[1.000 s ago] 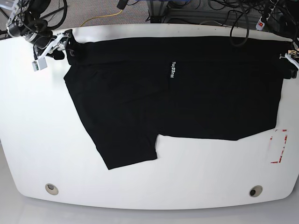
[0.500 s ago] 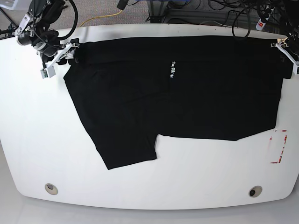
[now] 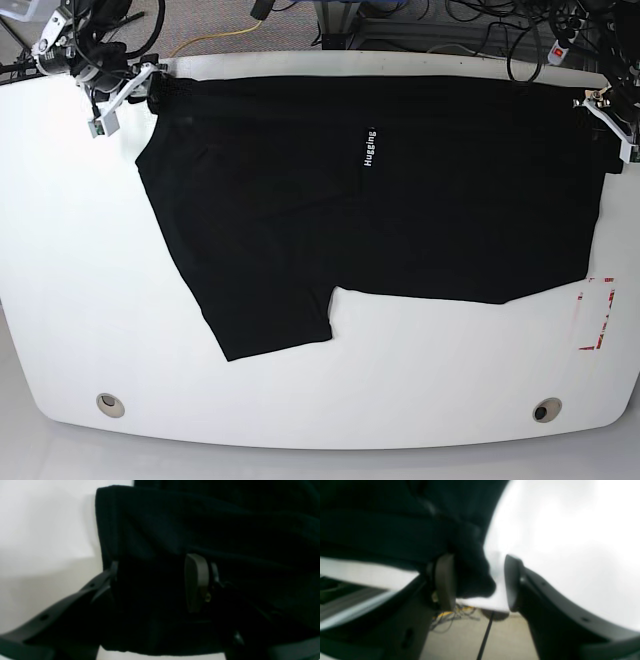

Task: Fold the T-shirt properly
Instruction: 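Release and move the right gripper along the shirt edge to regrasp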

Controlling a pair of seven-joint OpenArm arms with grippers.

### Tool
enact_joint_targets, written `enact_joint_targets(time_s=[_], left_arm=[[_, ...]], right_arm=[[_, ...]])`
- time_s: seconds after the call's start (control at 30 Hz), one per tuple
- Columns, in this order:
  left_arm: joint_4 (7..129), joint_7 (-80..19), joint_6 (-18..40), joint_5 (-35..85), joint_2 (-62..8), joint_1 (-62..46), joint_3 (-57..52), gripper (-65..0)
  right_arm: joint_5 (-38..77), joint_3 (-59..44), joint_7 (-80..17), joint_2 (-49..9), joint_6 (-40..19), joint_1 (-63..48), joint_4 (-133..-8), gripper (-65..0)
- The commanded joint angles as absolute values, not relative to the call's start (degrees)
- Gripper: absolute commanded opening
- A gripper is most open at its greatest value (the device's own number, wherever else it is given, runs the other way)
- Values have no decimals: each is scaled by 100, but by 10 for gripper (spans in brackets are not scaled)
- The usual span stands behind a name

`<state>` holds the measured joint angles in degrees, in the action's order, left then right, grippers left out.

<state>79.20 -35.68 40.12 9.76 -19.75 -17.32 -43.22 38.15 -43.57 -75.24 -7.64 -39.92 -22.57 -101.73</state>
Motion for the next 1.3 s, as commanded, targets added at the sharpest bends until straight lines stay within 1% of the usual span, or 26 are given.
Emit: enact_joint_targets(time_s=[0.0, 0.13, 0.23, 0.4, 0.5, 0.63, 0.73, 0.97, 1.1, 1.17, 1.27], left_arm=[[7934, -3705, 4000, 813, -2053, -1771, -4330, -344], [7960, -3705, 4000, 813, -2053, -1771, -4330, -344], [7960, -3714, 4000, 813, -2105, -1771, -4312, -344], [7960, -3723, 4000, 857, -2176, -1745, -4312, -344], [8119, -3723, 4000, 857, -2237, -1727, -4321, -344], [8690, -3732, 4000, 866, -2246, -1763, -4321, -344], [8910, -3732, 4000, 866, -2167, -1771, -4321, -344], [9226, -3732, 4000, 866, -2088, -1736, -4330, -344], [9253, -3741, 4000, 857, -2079, -1578, -4330, -344], [9253, -3820, 4000, 831, -1965, -1437, -4338, -344], [9253, -3943, 4000, 822, -1833, -1323, -4514, -344]], right_arm=[[4004, -4382, -7547, -875, -4000, -2484, -10396, -323], [4444, -4382, -7697, -1086, -4000, -2888, -10721, -258], [4708, -4382, -7723, -1253, -4000, -3099, -10932, -238], [5095, -4418, -7723, -1481, -4000, -3310, -11231, -241], [5429, -4418, -7723, -1481, -4000, -3301, -11240, -241], [5508, -4365, -7723, -1332, -4000, -3064, -11240, -241], [5191, -4101, -7723, -1156, -4000, -2721, -11169, -238], [4690, -3864, -7688, -1042, -4000, -1965, -11152, -239], [3802, -3864, -7688, -980, -4000, -1235, -11108, -239], [3301, -3855, -7688, -1007, -4000, -716, -10844, -239], [2923, -3855, -7679, -1147, -4000, -66, -10255, -239]])
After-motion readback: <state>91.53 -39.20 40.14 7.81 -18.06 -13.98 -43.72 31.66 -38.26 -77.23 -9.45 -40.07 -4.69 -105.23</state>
